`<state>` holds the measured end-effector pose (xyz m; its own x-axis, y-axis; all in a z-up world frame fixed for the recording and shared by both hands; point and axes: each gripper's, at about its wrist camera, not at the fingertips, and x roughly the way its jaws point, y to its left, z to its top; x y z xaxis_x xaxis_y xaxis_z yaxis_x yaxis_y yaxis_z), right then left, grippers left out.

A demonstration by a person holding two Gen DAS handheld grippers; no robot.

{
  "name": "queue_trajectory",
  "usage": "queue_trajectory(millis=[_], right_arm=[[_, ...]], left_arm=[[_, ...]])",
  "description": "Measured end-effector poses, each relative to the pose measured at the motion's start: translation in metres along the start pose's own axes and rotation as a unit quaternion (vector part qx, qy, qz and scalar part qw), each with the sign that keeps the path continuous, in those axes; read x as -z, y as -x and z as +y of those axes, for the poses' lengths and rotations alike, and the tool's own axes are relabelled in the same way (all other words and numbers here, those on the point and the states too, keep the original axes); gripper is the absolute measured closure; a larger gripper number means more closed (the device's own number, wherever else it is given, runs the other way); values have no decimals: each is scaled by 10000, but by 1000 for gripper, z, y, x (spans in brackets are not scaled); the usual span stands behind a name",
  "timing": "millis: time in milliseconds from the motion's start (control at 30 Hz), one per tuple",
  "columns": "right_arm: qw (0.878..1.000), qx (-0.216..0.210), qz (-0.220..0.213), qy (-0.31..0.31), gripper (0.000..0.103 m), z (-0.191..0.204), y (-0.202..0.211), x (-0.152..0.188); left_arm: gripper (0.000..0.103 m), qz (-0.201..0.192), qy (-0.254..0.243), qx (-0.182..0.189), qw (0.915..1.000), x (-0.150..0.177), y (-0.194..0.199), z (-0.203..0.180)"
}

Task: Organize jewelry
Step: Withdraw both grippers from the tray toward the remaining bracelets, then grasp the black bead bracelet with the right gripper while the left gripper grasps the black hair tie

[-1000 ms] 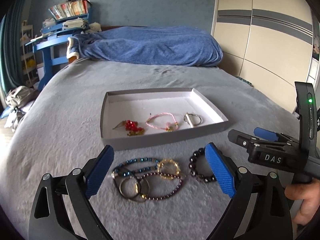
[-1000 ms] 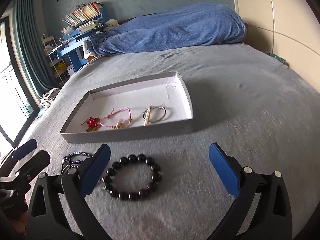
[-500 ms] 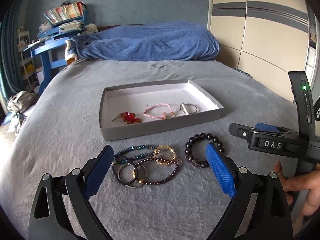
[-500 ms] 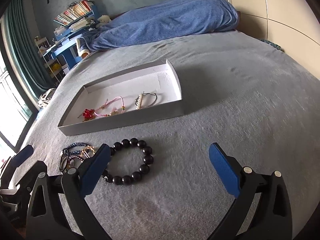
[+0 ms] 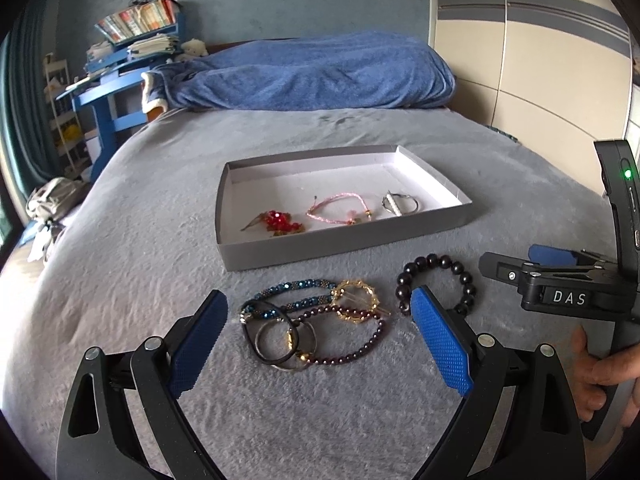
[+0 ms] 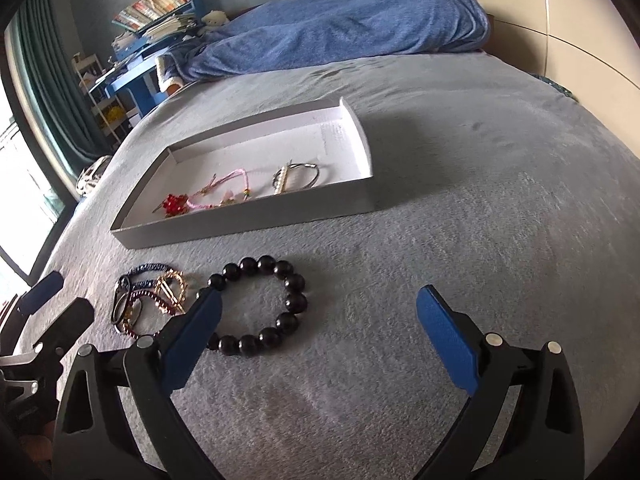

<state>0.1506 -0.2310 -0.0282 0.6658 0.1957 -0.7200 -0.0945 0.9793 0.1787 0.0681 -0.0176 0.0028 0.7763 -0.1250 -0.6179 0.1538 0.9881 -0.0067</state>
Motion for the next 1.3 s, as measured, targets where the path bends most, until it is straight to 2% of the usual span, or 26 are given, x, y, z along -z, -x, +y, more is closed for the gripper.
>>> queue_trajectory(millis=[100,167,267,367,633,700,833,967,1167,1267,1300], right_arm=[[9999,8,40,130,19,5,-2,2],[9996,43,104,248,33,9,-6,4],[9988,100,237,406,43,14,-14,5],[9977,187,326,565,46,19,-22,5],[9954,340,557,700,56,21,-44,5],[9947,377,557,778,63,22,-46,4],[9943,346,531,855,86,24,-46,4],[9937,444,472,910,87,23,-42,5],[9956,622,443,546,88,4,-37,1],[9959,598,467,502,88,3,-38,0],[9958,601,470,510,88,4,-38,1]], left_arm=[[11,29,-146,-111,9998,1,-1,-3],[11,94,-169,-192,9996,2,-4,-3],[11,220,-66,-275,9994,3,-8,4],[11,322,16,-273,9991,4,-11,8],[11,419,-153,-270,9986,6,-15,1],[11,448,-183,-287,9984,7,-17,0],[11,500,-222,-294,9981,8,-19,-2],[11,666,-204,-224,9973,10,-26,-2],[13,773,396,-123,9961,12,-26,21],[22,921,727,-127,9930,14,-30,34],[29,994,825,-94,9916,16,-32,38]])
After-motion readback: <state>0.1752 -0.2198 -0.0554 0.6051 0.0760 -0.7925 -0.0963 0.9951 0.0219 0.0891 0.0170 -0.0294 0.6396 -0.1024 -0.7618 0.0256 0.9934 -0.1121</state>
